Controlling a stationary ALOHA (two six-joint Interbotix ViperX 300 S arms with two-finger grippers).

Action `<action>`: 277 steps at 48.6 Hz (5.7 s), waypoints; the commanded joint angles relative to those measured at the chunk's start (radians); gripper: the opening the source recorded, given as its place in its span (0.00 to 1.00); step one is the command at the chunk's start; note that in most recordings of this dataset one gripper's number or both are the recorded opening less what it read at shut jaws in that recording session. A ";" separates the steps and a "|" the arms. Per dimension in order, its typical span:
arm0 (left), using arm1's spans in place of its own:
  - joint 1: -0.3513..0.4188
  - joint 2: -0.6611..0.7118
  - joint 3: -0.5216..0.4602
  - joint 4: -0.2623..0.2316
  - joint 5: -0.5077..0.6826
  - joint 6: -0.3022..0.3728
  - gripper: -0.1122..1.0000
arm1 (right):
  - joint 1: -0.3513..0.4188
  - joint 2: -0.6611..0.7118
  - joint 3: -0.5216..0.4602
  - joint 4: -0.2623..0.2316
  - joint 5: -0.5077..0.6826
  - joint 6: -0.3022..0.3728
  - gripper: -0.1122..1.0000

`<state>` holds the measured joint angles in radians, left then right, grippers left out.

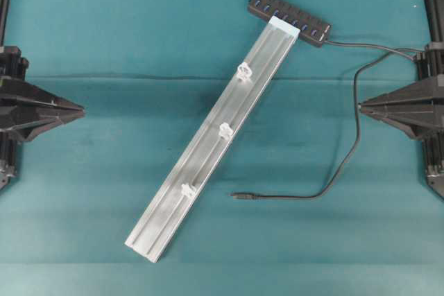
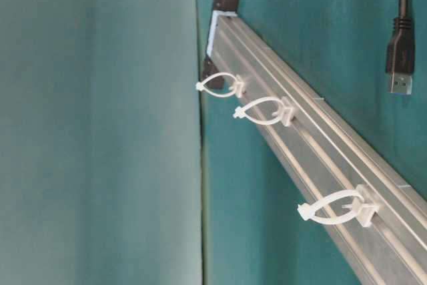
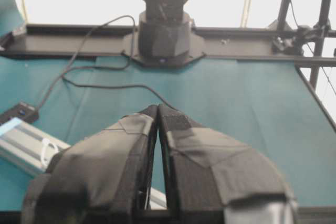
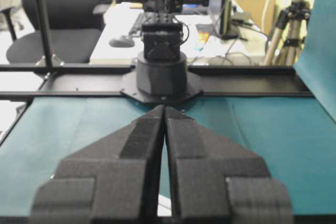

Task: Pass the USB cable through three rings with both arms.
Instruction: 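Move the right gripper over the black USB cable's plug end, then lower the right gripper and grasp the cable just behind the USB plug, then lift the cable with the right gripper toward the rail's hub end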

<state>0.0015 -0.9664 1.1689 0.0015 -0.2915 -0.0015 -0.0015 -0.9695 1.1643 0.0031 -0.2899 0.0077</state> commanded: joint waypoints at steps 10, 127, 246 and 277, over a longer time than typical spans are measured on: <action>-0.011 0.069 -0.049 0.017 0.028 -0.034 0.10 | -0.021 0.080 -0.051 0.166 0.097 0.061 0.10; -0.028 0.011 -0.140 0.018 0.147 -0.035 0.10 | 0.118 1.109 -0.673 0.063 0.968 0.176 0.81; -0.028 -0.008 -0.137 0.018 0.147 -0.037 0.10 | 0.164 1.229 -0.698 0.040 0.973 0.130 0.20; -0.028 -0.006 -0.135 0.018 0.149 -0.035 0.10 | 0.123 1.157 -0.819 0.041 1.127 0.086 0.20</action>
<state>-0.0245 -0.9756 1.0554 0.0169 -0.1365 -0.0368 0.1396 0.2102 0.3804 0.0460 0.8053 0.1166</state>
